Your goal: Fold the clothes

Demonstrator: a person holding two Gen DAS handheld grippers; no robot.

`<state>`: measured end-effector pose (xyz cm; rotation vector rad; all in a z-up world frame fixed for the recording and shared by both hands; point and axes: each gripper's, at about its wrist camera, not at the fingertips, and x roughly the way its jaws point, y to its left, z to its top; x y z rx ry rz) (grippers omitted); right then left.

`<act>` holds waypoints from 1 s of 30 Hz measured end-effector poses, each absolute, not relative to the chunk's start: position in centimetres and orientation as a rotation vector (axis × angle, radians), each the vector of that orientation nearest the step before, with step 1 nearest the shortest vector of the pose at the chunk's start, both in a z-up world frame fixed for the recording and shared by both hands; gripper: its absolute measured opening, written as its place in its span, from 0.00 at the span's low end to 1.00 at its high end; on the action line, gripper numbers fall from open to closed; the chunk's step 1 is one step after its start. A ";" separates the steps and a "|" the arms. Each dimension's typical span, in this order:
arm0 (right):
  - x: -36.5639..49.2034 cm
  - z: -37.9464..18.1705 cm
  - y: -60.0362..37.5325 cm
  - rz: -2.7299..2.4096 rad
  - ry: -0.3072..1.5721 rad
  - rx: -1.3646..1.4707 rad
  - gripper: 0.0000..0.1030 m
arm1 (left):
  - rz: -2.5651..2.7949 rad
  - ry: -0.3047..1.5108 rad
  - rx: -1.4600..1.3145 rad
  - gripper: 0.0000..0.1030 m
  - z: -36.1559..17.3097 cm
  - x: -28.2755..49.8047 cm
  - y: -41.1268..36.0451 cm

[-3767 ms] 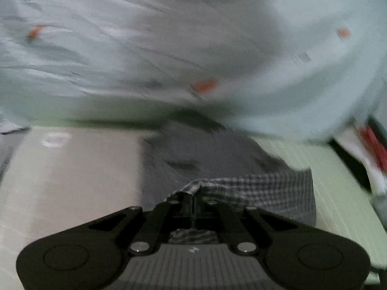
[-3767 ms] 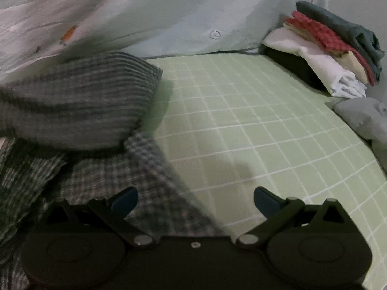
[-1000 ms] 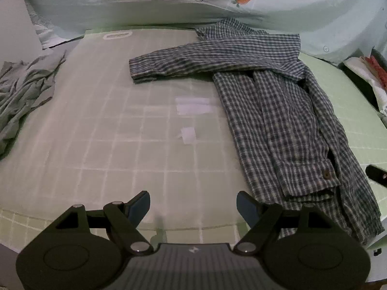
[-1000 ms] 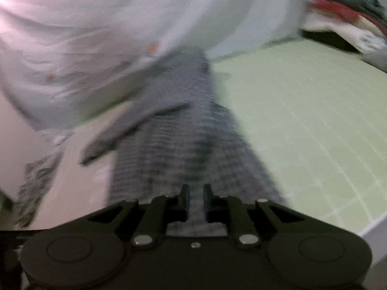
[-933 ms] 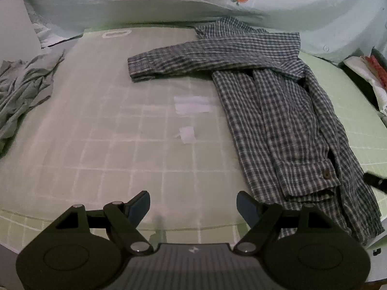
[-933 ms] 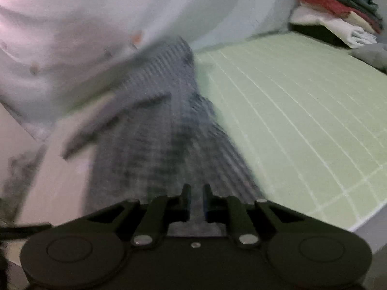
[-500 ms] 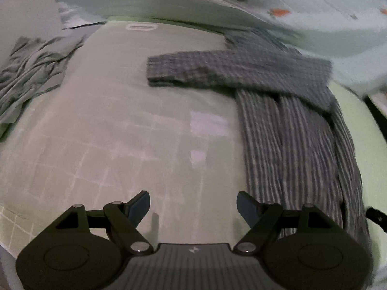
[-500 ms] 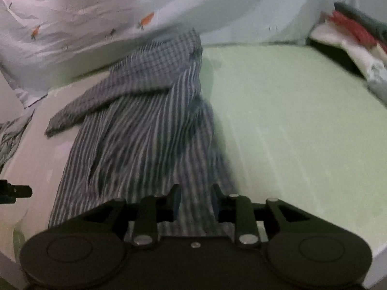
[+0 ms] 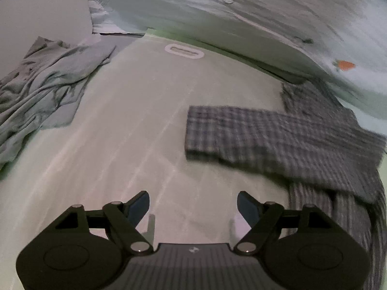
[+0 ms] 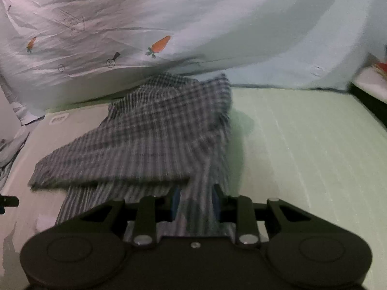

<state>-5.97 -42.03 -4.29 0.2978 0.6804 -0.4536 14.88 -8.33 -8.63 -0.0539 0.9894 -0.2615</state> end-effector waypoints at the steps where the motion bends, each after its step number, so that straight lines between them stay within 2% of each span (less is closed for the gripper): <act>1: -4.5 -4.4 -42.5 -0.449 0.684 0.295 0.35 | -0.260 0.993 -0.057 0.79 -8.8 15.9 -8.5; 4: -0.8 -4.7 -43.7 -0.441 0.684 0.270 0.48 | -0.262 0.998 -0.060 0.85 -9.4 18.5 -9.1; 6: 1.4 -5.3 -44.6 -0.451 0.691 0.254 0.53 | -0.267 1.000 -0.058 0.85 -9.8 19.8 -9.5; 9: 4.4 -6.1 -46.1 -0.482 0.702 0.244 0.56 | -0.274 1.002 -0.054 0.85 -10.5 21.8 -10.3; 12: 6.7 -6.6 -47.3 -0.522 0.710 0.233 0.72 | -0.284 1.006 -0.050 0.86 -11.2 23.6 -11.0; 13: 7.3 -6.9 -47.6 -0.533 0.717 0.228 0.72 | -0.287 1.006 -0.048 0.86 -11.3 23.8 -11.1; 14: 8.1 -7.3 -47.9 -0.525 0.733 0.224 0.67 | -0.288 1.000 -0.049 0.86 -11.3 23.9 -11.1; 16: 8.9 -7.7 -48.2 -0.517 0.751 0.232 0.34 | -0.289 0.989 -0.051 0.86 -11.4 24.1 -11.1; 18: 8.9 -7.7 -48.3 -0.511 0.751 0.229 0.20 | -0.290 0.978 -0.052 0.83 -11.4 24.2 -11.2; 19: 8.7 -7.6 -48.4 -0.507 0.745 0.235 0.13 | -0.291 0.973 -0.053 0.78 -11.4 24.3 -11.2; 21: 8.1 -7.0 -48.8 -0.505 0.725 0.266 0.09 | -0.292 0.962 -0.054 0.61 -11.5 24.5 -11.2; 22: 7.8 -6.7 -49.0 -0.505 0.712 0.283 0.08 | -0.293 0.957 -0.055 0.42 -11.5 24.6 -11.2; 23: 7.5 -6.3 -49.3 -0.507 0.694 0.295 0.08 | -0.293 0.951 -0.055 0.10 -11.5 24.7 -11.3; 24: 7.3 -5.8 -49.6 -0.507 0.675 0.303 0.06 | -0.294 0.946 -0.056 0.03 -11.6 24.8 -11.3; 30: 6.5 -3.2 -51.6 -0.473 0.566 0.435 0.03 | -0.304 0.830 -0.170 0.02 -7.2 24.6 -9.5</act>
